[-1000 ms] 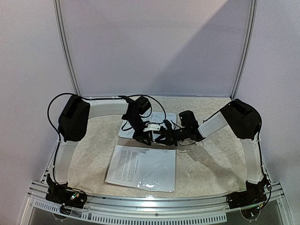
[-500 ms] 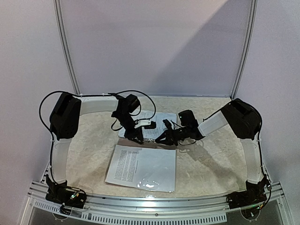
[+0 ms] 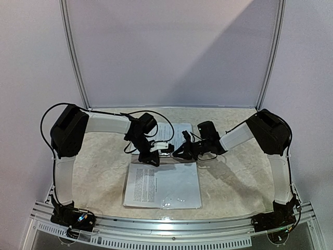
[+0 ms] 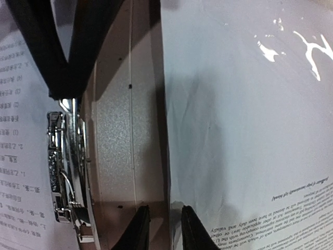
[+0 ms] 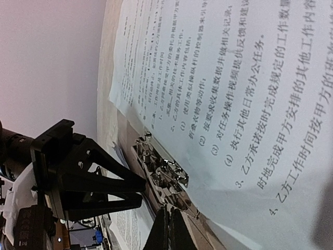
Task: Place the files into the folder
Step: Clamp the folder with files in the spring clip on the folder.
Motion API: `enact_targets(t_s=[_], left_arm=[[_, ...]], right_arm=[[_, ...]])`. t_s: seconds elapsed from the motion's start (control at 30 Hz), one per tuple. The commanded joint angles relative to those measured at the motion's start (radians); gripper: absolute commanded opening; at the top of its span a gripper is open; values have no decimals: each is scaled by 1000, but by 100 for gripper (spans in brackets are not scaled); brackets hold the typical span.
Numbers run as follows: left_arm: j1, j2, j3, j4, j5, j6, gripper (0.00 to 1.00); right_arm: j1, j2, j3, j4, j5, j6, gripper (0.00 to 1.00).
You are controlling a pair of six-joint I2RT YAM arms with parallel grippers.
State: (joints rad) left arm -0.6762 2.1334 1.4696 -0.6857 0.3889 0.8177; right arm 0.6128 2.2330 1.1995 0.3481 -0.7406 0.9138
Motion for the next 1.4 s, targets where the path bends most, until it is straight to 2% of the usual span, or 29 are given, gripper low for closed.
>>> enact_targets(t_s=[0.0,0.07,0.23,0.33,0.43,0.57,0.63,0.8,0.9,1.07,1.2,1.3,1.37], left_arm=[[-13,71,-57,-17,-97,29,24],[-13,77,-55,-21,-92,31,24],[-15,79,-46,-37,-82,34,24],[-18,77,-31,-56,-73,42,24],[-22,68,3,-112,-9,70,24],[-20,51,151,-185,77,86,34],[-15,54,245,-192,82,76,35],[5,87,368,-83,10,23,36],[7,161,430,-104,-31,26,37],[7,220,418,-139,-15,58,43],[7,219,356,-106,-31,49,43],[7,211,303,-54,-69,33,40],[6,218,296,-56,-68,32,30]], right_arm=[[-34,134,-41,-258,274,4,0],[-41,157,-57,-226,266,14,0],[-43,153,-30,-336,294,5,0],[-38,135,-66,-340,332,33,0],[-24,116,-75,-345,341,38,0],[-16,114,-76,-325,321,49,0],[-15,115,-64,-326,313,44,0],[-16,108,-52,-322,286,35,0],[-15,109,-49,-329,274,28,0],[-15,95,-52,-337,283,15,0],[-16,100,-49,-332,276,13,0],[-15,102,-45,-331,275,13,0],[-15,104,-35,-341,274,8,0]])
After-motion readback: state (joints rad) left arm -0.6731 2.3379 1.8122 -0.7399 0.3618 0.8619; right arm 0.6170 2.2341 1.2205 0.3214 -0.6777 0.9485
